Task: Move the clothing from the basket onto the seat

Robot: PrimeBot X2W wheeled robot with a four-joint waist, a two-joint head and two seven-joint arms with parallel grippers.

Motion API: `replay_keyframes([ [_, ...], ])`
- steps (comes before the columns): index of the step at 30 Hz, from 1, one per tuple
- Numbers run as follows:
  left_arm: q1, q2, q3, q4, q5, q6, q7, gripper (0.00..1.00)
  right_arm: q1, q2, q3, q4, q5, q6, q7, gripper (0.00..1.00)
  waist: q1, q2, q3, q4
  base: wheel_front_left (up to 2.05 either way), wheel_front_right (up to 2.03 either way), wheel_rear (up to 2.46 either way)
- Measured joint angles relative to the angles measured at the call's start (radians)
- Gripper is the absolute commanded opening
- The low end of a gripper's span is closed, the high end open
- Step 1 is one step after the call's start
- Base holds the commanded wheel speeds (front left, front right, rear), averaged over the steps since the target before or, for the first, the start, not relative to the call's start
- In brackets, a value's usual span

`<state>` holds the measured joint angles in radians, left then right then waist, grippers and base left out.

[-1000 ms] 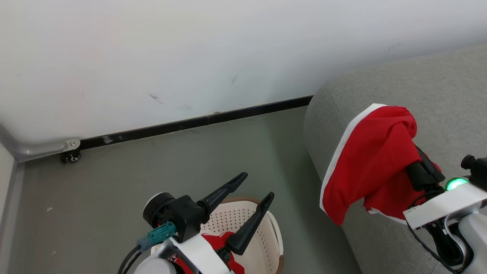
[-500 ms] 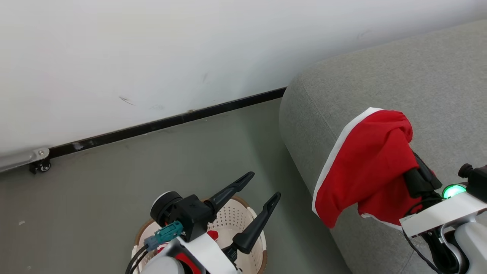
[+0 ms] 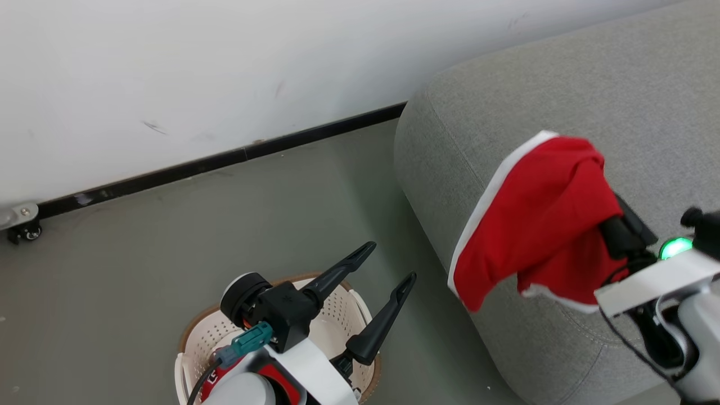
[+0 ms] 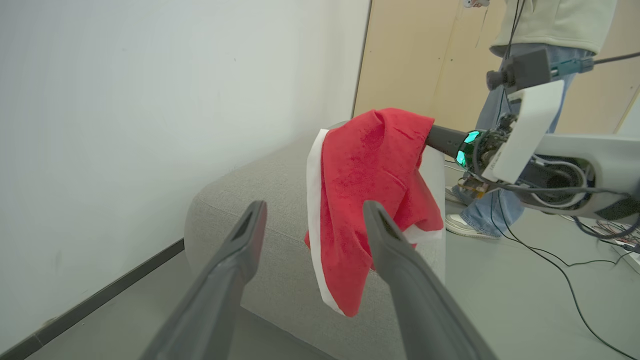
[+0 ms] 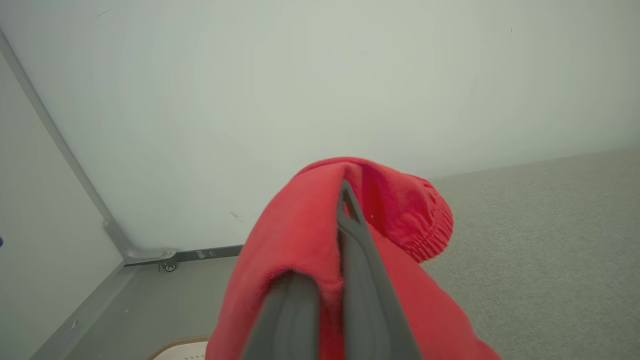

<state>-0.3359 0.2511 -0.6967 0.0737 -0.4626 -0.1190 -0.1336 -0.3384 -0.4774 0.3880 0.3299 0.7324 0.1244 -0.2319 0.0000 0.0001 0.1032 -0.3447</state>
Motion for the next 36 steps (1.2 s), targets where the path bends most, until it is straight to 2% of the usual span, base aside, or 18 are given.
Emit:
replay_keyframes([
  [8, -0.033, 0.005, 0.012, -0.041, 0.015, 0.006, 0.001, 1.00, -0.160, -0.029, -0.036, 0.075, 0.018, 0.000, 0.053, 0.00, 0.0000, 0.0000, 0.053, 0.000, 0.00, 0.00, 0.00],
  [18, -0.068, 0.020, 0.028, -0.098, 0.036, 0.027, 0.021, 1.00, -0.338, -0.064, -0.136, 0.205, 0.056, 0.000, 0.086, 0.00, 0.0000, -0.0001, 0.126, 0.014, 0.00, 0.00, 0.00],
  [36, -0.144, 0.015, 0.010, -0.230, 0.071, 0.031, 0.073, 1.00, -0.468, -0.164, -0.259, 0.440, 0.031, 0.000, 0.060, 0.00, 0.0000, 0.0000, 0.254, 0.057, 0.00, 0.00, 0.00],
])
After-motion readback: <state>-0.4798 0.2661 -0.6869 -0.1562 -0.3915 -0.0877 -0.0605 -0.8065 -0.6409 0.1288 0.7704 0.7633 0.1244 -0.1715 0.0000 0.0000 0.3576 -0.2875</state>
